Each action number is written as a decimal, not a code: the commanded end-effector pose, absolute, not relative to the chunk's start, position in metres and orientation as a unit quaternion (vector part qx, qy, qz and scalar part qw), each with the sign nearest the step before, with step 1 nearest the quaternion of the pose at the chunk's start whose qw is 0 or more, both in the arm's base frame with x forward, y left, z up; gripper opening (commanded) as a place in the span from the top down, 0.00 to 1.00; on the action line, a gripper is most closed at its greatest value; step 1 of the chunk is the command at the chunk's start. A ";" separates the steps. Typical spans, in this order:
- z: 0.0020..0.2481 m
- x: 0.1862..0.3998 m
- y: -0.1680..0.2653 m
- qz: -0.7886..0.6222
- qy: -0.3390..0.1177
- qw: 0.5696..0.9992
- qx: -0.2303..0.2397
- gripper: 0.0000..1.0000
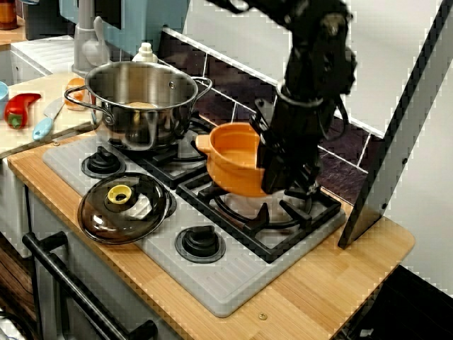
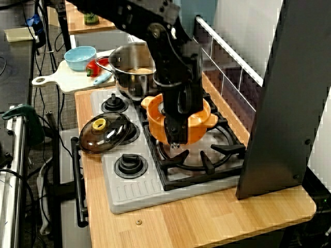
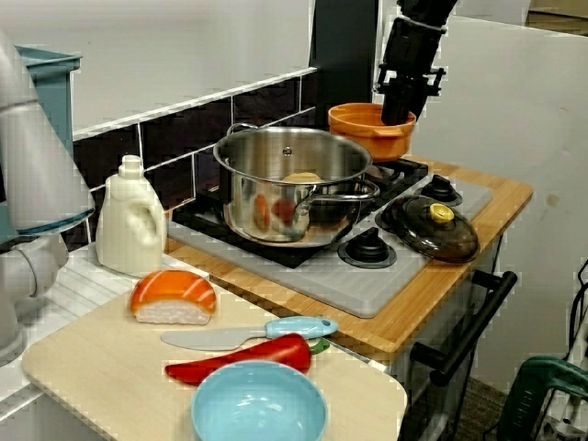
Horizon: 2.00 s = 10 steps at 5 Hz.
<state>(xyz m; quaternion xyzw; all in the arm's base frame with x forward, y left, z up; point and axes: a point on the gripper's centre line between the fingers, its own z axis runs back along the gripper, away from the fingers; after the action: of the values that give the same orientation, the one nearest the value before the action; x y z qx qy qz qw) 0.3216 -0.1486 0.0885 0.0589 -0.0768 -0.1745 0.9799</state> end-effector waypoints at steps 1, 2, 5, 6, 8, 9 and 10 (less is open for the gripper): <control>0.098 0.349 -0.144 -0.163 -0.109 0.979 0.058 1.00; 0.098 0.354 -0.142 -0.159 -0.108 0.980 0.059 1.00; 0.107 0.339 -0.144 -0.164 -0.111 0.979 0.051 1.00; 0.106 0.335 -0.145 -0.164 -0.111 0.979 0.052 1.00; 0.104 0.334 -0.147 -0.160 -0.110 0.979 0.053 1.00; 0.102 0.335 -0.145 -0.158 -0.108 0.980 0.056 0.00; 0.102 0.335 -0.143 -0.156 -0.107 0.980 0.056 0.00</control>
<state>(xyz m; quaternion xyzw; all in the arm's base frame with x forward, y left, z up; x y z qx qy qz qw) 0.3366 -0.1473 0.0798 0.0644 -0.0767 -0.1573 0.9825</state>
